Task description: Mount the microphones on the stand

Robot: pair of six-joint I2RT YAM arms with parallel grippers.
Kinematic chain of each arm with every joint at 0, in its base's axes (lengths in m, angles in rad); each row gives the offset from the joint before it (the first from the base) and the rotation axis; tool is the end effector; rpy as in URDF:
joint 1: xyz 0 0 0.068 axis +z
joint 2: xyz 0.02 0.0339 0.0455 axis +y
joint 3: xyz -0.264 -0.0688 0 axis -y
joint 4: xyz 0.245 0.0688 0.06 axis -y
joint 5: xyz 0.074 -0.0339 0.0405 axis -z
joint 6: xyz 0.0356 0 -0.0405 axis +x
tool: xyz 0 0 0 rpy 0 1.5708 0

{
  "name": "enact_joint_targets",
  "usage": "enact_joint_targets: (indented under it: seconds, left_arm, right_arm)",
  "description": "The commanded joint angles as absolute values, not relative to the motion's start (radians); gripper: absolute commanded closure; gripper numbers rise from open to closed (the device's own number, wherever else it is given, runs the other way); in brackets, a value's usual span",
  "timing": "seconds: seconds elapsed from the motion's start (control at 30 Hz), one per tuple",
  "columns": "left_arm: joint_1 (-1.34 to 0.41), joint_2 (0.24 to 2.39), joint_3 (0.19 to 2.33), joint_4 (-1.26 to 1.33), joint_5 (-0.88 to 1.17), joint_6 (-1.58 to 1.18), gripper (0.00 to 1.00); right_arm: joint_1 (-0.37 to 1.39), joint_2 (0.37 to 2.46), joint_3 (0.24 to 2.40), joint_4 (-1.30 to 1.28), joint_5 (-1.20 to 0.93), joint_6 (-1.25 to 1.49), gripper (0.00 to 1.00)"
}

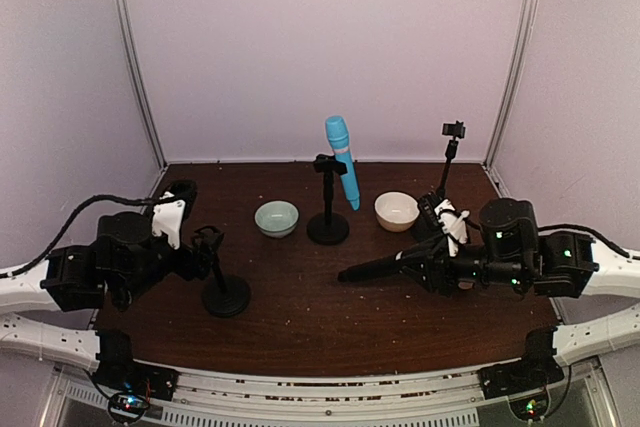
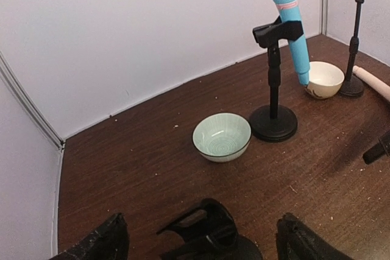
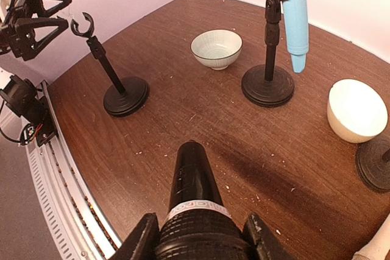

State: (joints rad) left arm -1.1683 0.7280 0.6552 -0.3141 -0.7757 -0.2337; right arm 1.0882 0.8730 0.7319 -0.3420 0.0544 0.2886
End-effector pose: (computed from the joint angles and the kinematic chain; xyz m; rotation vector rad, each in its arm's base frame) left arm 0.0871 -0.1409 0.2937 0.3659 1.8125 -0.2166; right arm 0.0938 0.1748 0.2899 -0.8042 1.9940 0.7807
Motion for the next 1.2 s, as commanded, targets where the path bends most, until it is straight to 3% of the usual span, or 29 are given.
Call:
enact_joint_targets:
  seconds: [0.0, 0.27, 0.57, 0.83, 1.17]
  left_arm:
    - [-1.164, 0.672, 0.572, -0.194, -0.779, -0.276, 0.13]
    - [-1.164, 0.637, 0.387, -0.012, -0.792, -0.301, 0.12]
    - [-1.138, 0.645, 0.214, 0.236, -0.817, -0.308, 0.23]
    - [-1.095, 0.689, 0.156, 0.420, -0.805, -0.254, 0.38]
    - [-1.041, 0.784, 0.148, 0.531, -0.727, -0.242, 0.48]
  right_arm:
    - [1.082, 0.854, 0.709, -0.292, 0.070, 0.301, 1.00]
    - [1.081, 0.854, 0.702, -0.266, 0.044, 0.280, 1.00]
    - [1.081, 0.837, 0.755, -0.305, 0.048, 0.223, 1.00]
    - [1.076, 0.934, 0.819, -0.371, 0.044, 0.277, 1.00]
    - [1.075, 0.899, 0.811, -0.355, 0.047, 0.270, 1.00]
